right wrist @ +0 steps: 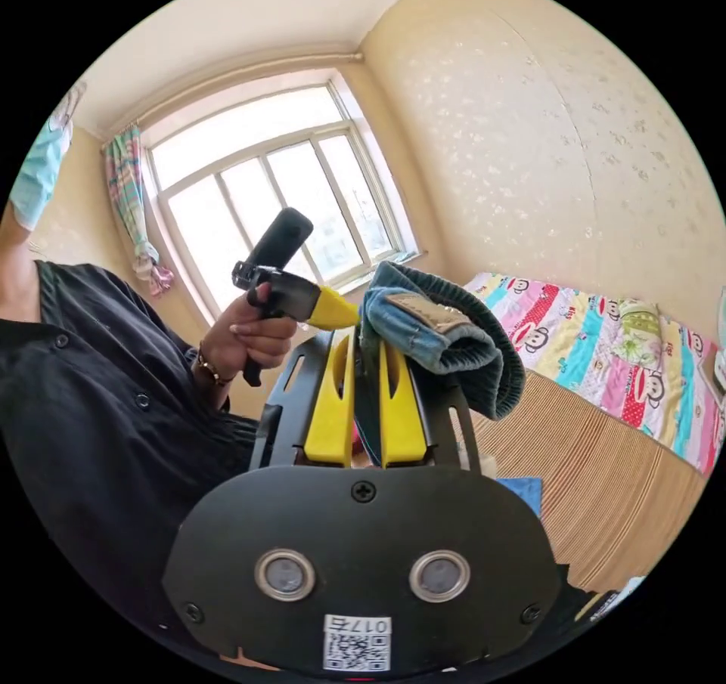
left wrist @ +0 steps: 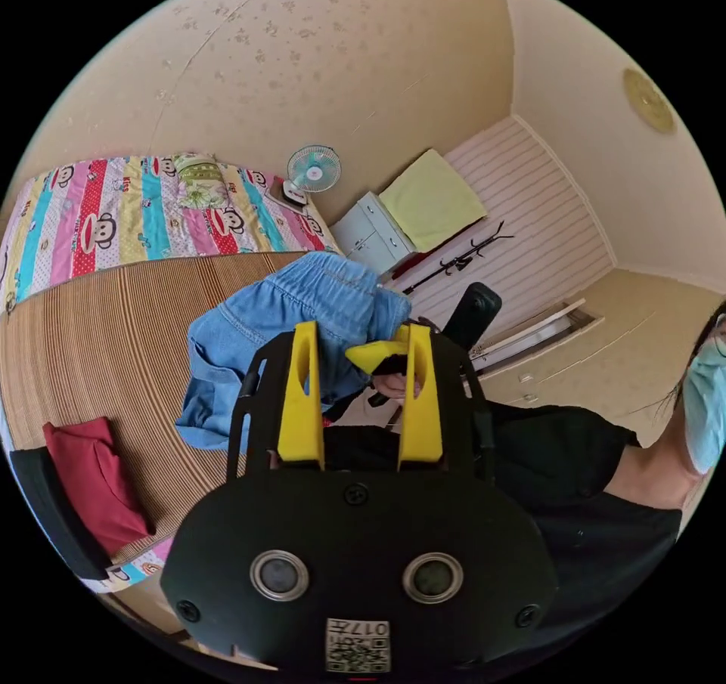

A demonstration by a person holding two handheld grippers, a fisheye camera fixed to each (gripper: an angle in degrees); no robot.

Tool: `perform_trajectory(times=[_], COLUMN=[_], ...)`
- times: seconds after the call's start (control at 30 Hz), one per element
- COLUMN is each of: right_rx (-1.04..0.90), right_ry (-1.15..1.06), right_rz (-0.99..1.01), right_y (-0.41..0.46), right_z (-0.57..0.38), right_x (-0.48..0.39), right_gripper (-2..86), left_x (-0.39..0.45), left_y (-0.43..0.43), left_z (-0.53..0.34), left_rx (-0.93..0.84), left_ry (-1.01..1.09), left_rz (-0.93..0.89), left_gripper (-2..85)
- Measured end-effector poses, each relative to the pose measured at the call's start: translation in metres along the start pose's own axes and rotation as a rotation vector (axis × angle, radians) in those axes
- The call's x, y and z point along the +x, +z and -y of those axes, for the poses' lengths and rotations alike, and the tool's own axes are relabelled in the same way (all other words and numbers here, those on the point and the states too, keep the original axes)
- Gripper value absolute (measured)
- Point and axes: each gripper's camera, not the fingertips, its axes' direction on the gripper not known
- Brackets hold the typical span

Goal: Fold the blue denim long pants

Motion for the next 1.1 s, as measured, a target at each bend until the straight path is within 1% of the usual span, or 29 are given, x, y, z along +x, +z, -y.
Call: perform_trajectory(times=[0.07,0.13,0.2,0.23,0.3,0.37,0.4,0.53,0.63,0.7,0.77,0.83,0.93,1.1], right_rx=[-0.095,-0.131,-0.135,-0.13,-0.107,-0.081,-0.075,-0.043,0.071,0.117,0.14,0.156,0.181,0.276], right_ry=[-0.075,-0.105,-0.114,-0.12,-0.11,-0.077,-0.074,-0.079,-0.018,0.051,0.14,0.155,0.139,0.007], right_rz=[-0.016,-0.001,0.016,0.045,0.104,0.209,0.228,0.266,0.297,0.265,0.166,0.127,0.112,0.105], right_y=[0.034,0.052,0.065,0.07,0.074,0.079,0.081,0.086,0.064,0.049,0.032,0.02,0.001,-0.047], right_z=[0.001,0.0,0.0,0.0,0.001,0.004,0.005,0.008,0.004,-0.001,-0.008,-0.009,0.001,0.038], right_x=[-0.016,-0.023,-0.027,-0.027,-0.026,-0.02,-0.019,-0.02,-0.004,0.012,0.029,0.03,0.017,-0.025], right_gripper=[1.3,2.0,2.4,2.2,2.0,2.0,2.0,2.0,2.3,2.5,2.7,2.7,2.8,2.7], left_x=[0.003,0.004,0.002,0.001,0.001,0.007,0.015,0.033,0.033,0.031,0.029,0.033,0.064,0.148], left_y=[0.009,0.017,0.022,0.022,0.02,0.019,0.019,0.009,-0.018,-0.047,-0.069,-0.086,-0.102,-0.159], left_z=[-0.011,-0.021,-0.032,-0.034,-0.045,-0.054,-0.059,-0.071,-0.085,-0.099,-0.11,-0.118,-0.121,-0.114], left_rx=[-0.022,-0.038,-0.038,-0.038,-0.023,-0.012,-0.017,-0.027,0.029,0.109,0.165,0.191,0.141,0.204], left_ry=[-0.01,-0.024,-0.039,-0.038,-0.028,-0.002,0.033,0.093,0.08,0.061,0.044,0.038,0.125,0.294], left_rz=[0.017,-0.014,-0.087,-0.108,-0.205,-0.25,-0.258,-0.237,-0.181,-0.142,-0.129,-0.116,-0.118,0.028], left_gripper=[14.4,13.2,10.8,10.0,7.9,7.1,6.7,4.3,4.0,3.9,3.9,3.9,3.9,3.8])
